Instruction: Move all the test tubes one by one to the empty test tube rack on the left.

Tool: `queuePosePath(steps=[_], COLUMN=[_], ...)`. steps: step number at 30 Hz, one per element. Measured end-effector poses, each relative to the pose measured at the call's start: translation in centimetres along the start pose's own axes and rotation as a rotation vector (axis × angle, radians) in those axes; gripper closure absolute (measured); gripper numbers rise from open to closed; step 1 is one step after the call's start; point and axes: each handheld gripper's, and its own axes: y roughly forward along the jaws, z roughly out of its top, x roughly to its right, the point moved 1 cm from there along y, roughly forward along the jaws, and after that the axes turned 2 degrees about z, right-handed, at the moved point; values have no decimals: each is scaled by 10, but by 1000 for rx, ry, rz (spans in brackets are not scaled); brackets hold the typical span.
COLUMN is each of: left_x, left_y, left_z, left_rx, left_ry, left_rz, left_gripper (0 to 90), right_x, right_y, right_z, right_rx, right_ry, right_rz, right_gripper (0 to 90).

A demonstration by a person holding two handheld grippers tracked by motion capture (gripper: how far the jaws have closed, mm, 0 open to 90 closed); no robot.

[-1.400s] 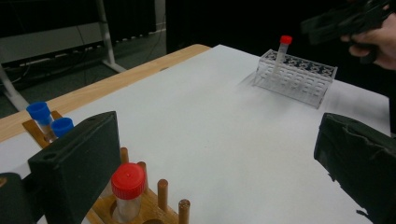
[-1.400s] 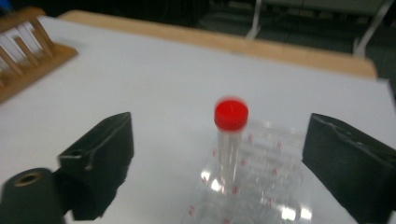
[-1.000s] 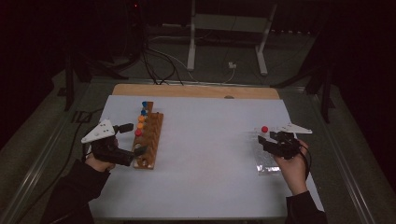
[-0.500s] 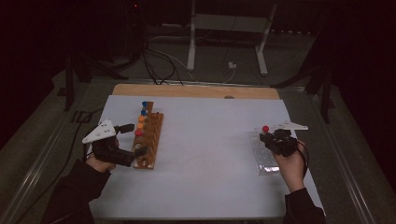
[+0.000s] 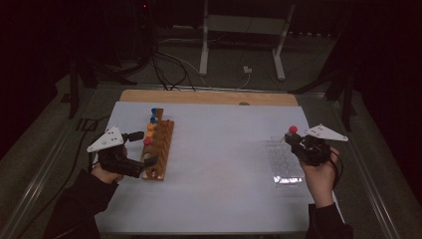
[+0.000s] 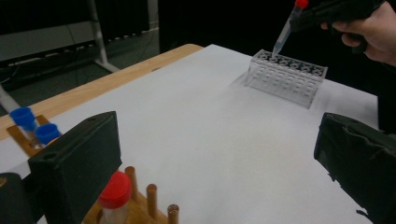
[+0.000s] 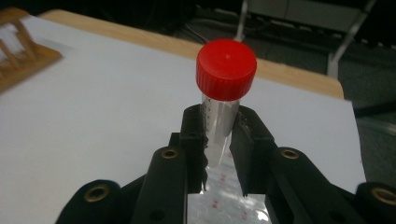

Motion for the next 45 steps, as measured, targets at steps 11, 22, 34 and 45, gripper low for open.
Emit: queuePosePath(steps=[11, 22, 34, 45], left_x=[18, 33, 58, 84], left_y=[13, 29, 59, 97], left_z=[8, 14, 26, 34], left_rx=[-41, -48, -28, -33], left_ry=[27, 37, 33, 66], left_rz=[-53, -104, -202, -256], left_gripper=[15, 22, 42, 207], right_x=[-43, -103, -153, -167], right_y=[-5, 16, 31, 29], right_z=[9, 1, -10, -9], right_rx=[22, -59, -124, -118], right_ry=[-75, -178, -248, -267], right_rz=[126, 310, 454, 495], right_gripper=[745, 745, 745, 745])
